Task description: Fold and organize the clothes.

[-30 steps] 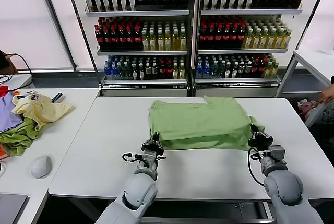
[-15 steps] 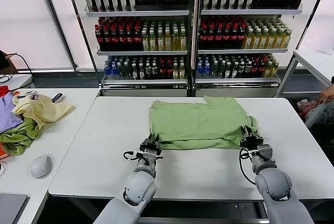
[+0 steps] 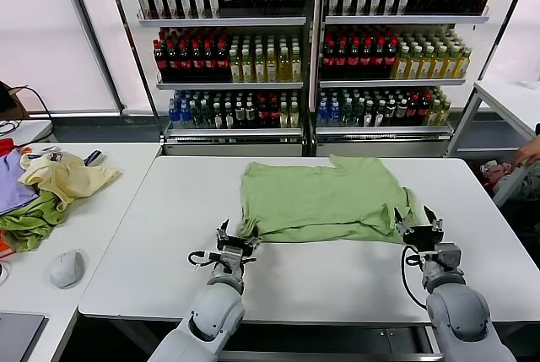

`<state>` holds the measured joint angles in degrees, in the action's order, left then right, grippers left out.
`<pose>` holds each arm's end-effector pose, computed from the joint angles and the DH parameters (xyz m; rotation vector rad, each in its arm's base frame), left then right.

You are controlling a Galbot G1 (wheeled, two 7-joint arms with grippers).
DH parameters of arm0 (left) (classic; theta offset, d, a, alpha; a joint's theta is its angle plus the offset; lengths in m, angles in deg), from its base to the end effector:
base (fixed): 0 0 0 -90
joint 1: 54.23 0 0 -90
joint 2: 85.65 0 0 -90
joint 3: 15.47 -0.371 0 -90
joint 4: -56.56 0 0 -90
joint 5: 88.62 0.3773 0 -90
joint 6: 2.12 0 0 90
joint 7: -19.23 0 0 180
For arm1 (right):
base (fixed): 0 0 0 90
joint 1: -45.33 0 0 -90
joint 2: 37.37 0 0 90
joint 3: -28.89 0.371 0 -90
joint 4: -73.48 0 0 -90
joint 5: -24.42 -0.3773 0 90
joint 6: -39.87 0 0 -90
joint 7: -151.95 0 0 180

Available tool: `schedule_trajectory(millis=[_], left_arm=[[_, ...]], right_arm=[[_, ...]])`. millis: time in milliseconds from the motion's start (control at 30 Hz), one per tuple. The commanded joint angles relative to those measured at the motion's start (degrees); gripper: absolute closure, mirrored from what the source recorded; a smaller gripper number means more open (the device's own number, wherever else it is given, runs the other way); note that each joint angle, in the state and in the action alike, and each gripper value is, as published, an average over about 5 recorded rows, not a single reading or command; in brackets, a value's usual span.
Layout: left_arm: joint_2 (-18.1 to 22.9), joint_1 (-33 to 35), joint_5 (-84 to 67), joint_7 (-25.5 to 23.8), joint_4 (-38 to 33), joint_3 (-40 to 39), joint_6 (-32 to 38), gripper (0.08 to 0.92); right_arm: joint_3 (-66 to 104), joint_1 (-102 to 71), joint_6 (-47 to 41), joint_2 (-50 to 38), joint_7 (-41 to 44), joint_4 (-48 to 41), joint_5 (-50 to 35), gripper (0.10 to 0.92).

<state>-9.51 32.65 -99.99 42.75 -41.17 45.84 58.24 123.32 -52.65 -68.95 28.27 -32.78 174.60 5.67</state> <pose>0.3467 -0.0975 -0.3355 -0.1307 -2.7316 -0.3308 0.3295 -0.1491 -0.3086 -0.1340 -2.8798 0.1672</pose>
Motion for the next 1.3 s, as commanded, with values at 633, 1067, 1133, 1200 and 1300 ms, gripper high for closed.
schedule_trajectory(millis=[633,1067,1133,1200,1300], left_arm=[[-0.9,-4.8,-9.2,0.2,4.0,-1.9,-3.7,0.57],[-4.2,3.9,-9.7,0.1,-7.3,0.0,-3.6,0.891],[-4.8,6.6,-9.3,0.1,-10.1,1.2,-3.6,0.895],[-5.3,9.0,-8.8,0.1,-12.9,2.5,-3.6,0.895],[-6.4,13.0,-8.0,-0.2,-17.3,4.6,-3.6,0.895]], right_arm=[[-2.4,1.0,-8.4,0.4,-0.1,-6.0,-5.5,0.611],[-1.2,-7.0,-7.0,-0.4,2.0,2.8,-4.6,0.854],[-0.9,-9.4,-6.9,-0.2,2.0,5.0,-4.3,0.854],[-0.9,-11.7,-6.9,0.3,2.1,7.5,-3.9,0.854],[-1.3,-15.0,-7.1,1.3,2.1,11.7,-2.9,0.854]])
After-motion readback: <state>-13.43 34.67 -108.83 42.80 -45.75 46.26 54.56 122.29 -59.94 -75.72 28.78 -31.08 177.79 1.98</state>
